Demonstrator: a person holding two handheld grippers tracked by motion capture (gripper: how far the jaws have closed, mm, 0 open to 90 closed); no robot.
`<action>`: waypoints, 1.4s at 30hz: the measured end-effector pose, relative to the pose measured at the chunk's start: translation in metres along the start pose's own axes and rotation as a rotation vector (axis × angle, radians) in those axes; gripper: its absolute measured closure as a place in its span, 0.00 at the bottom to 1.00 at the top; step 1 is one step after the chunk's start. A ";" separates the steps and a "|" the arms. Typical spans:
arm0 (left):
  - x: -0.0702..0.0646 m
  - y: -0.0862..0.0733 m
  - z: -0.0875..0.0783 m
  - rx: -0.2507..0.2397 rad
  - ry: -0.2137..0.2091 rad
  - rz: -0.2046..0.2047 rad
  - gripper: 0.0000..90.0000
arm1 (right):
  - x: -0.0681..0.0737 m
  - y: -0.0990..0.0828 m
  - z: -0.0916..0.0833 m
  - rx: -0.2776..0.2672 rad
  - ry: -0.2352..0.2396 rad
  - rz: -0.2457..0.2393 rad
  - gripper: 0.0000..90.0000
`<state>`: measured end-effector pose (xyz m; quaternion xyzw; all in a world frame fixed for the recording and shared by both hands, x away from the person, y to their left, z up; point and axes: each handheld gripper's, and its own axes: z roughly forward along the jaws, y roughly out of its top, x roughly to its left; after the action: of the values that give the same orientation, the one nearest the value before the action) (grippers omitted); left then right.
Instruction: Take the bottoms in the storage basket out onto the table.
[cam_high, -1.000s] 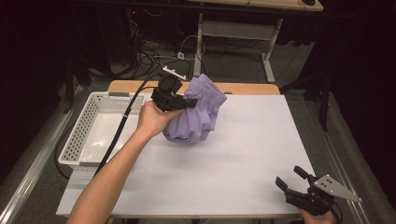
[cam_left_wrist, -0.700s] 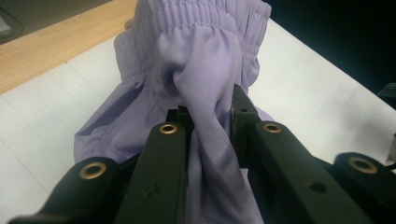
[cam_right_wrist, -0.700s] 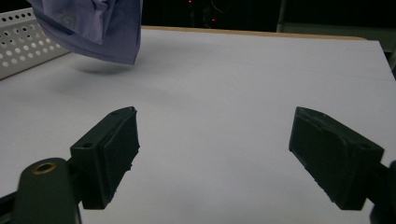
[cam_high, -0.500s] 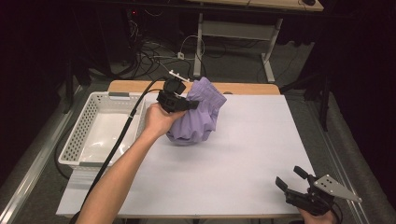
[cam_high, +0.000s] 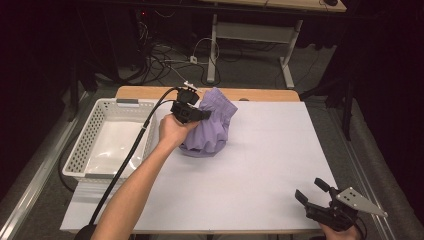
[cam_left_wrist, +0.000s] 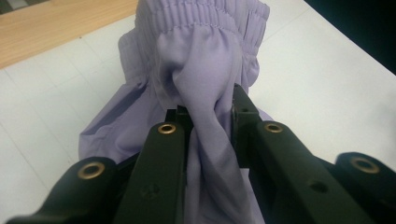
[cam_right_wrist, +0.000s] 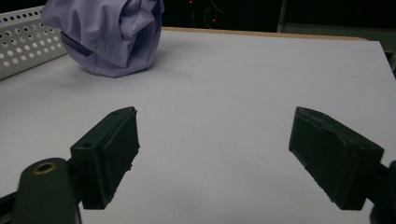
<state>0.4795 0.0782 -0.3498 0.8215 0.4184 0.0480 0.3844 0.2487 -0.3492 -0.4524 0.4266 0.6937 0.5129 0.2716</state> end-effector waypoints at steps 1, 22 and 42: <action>0.001 -0.001 0.002 0.002 0.002 -0.003 0.84 | 0.000 0.000 0.000 0.000 0.000 0.001 0.19; 0.018 -0.019 0.038 0.052 0.018 -0.047 0.81 | 0.000 0.000 0.000 0.001 0.003 0.005 0.19; 0.012 -0.016 0.020 0.006 0.041 -0.013 0.43 | 0.000 0.000 0.000 0.000 0.003 0.000 0.19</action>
<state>0.4854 0.0806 -0.3776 0.8188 0.4318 0.0609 0.3734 0.2486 -0.3492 -0.4525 0.4260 0.6941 0.5133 0.2706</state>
